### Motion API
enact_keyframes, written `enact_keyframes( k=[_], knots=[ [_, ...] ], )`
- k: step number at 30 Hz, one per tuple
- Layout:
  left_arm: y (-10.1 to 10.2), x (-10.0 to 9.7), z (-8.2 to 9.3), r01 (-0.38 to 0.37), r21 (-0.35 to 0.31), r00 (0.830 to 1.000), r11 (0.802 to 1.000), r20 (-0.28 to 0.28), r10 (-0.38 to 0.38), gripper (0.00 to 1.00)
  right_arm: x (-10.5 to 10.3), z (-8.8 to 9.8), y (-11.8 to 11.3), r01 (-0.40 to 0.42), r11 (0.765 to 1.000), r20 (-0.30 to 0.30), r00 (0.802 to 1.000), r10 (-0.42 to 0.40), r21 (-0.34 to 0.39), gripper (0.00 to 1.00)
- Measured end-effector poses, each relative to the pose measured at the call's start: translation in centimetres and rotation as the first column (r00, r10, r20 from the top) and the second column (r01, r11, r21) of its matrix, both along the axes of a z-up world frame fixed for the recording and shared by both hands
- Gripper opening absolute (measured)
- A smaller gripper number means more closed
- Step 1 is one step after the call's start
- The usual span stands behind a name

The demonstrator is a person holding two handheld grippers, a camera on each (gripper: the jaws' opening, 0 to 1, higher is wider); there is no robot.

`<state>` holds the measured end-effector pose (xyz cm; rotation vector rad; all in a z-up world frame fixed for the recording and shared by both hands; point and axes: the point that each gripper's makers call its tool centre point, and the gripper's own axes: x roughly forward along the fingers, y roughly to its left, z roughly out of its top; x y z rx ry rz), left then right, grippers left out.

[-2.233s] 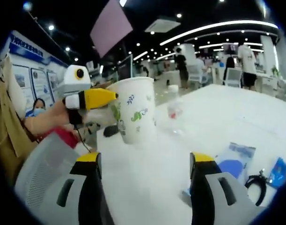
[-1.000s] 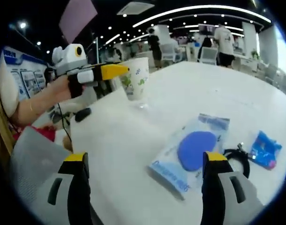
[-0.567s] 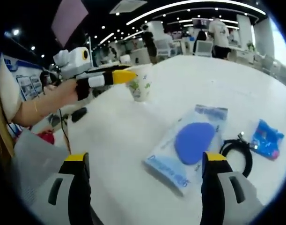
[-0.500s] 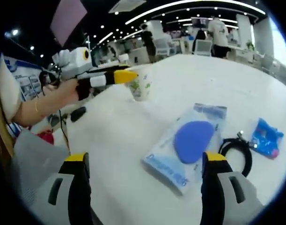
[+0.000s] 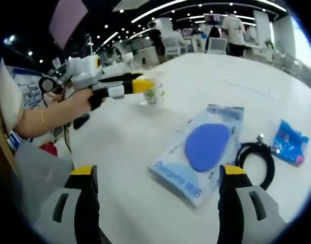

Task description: Arrange the tabletop items into an orderly group along one side of the table until the central work area is clear of visible clutter.

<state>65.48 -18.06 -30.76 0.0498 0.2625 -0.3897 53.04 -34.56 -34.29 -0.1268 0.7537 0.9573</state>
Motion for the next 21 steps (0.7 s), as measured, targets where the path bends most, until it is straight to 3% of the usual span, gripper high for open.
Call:
enact_keyframes(
  k=[21],
  knots=[
    [0.2,1.0,-1.7,-0.025,0.086,0.998,0.996,0.051,0.02,0.4,0.4,-0.8,-1.1,0.062,0.998,-0.037,0.997,-0.063,-0.028,0.93]
  ],
)
